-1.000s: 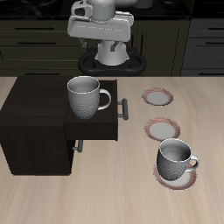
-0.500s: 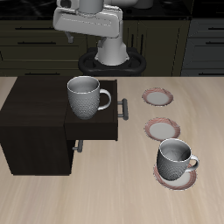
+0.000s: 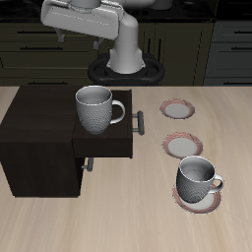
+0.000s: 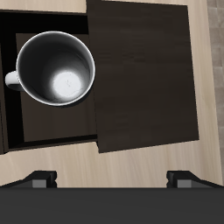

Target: Place the porcelain mug that is in the drawer onto the top of the cabinet and close the drawer

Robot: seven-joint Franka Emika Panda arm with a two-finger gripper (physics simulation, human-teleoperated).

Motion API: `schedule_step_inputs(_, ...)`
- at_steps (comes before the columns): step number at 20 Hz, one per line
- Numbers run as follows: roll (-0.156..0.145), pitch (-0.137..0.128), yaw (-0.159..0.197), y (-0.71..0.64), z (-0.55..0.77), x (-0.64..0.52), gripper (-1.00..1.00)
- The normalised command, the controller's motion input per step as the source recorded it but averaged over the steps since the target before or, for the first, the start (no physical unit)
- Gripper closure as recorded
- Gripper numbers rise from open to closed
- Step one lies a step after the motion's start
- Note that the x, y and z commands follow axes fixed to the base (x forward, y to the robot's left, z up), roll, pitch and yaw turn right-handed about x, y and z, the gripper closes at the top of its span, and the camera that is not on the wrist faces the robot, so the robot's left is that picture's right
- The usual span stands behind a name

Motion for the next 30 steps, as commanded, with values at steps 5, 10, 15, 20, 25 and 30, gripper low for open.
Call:
schedule_step_inputs(5,-0.039,0.007,-0.016,-0.33,0.13,0.2,-1.0)
schedule_step_inputs(10,-0.026,-0.003,-0.018,-0.13,0.08,0.14,-1.0)
schedule_step_inputs(15,-0.014,0.0,-0.024,-0.07,0.09,0.23,-1.0)
schedule_step_inputs(20,-0.003,0.013,-0.005,-0.01,0.0,0.2,-1.0)
schedule_step_inputs(25,0.025,0.023,0.028,0.07,-0.21,0.25,-1.0)
schedule_step_inputs(30,0.054,0.018,0.017,0.13,-0.25,0.16,-1.0)
